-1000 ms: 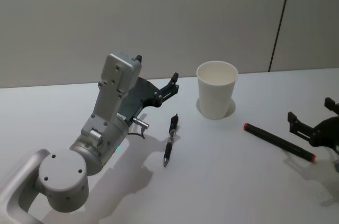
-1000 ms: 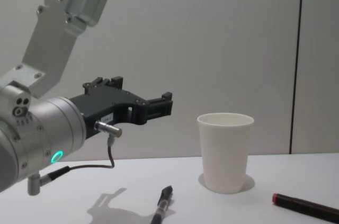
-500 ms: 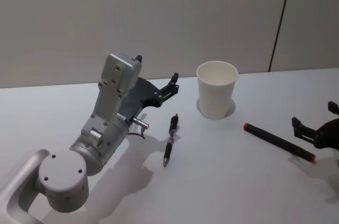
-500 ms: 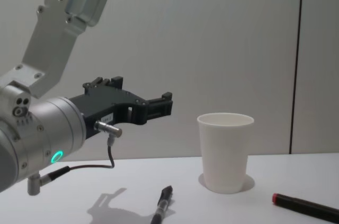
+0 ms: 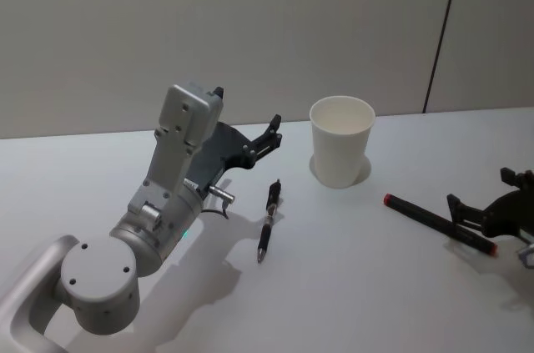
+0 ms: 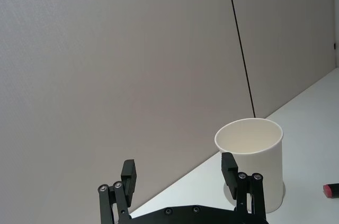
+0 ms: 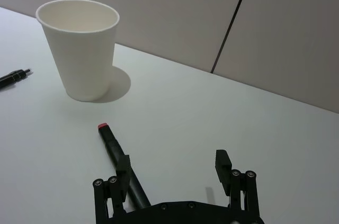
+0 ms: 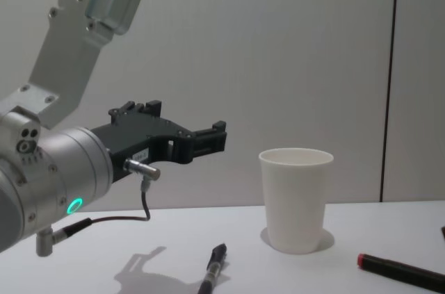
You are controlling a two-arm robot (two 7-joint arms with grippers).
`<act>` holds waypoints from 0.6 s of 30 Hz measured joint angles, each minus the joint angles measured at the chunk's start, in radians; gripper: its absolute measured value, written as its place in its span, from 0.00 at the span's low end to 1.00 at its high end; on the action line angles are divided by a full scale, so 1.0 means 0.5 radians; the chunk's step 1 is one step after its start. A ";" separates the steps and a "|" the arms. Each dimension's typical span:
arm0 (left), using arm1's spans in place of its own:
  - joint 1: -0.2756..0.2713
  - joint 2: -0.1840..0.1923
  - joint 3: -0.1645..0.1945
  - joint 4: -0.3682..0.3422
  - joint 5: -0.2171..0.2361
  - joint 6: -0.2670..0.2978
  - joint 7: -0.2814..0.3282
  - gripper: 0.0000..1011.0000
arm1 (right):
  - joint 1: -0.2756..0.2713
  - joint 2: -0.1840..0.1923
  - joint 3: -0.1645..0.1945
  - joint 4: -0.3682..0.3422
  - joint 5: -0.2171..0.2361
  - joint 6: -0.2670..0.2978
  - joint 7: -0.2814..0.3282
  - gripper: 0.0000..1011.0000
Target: Place the pen into the pen holder.
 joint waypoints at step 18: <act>0.000 0.000 0.000 0.000 0.000 0.000 0.000 0.99 | 0.144 -0.059 -0.069 0.179 -0.122 0.063 0.227 0.99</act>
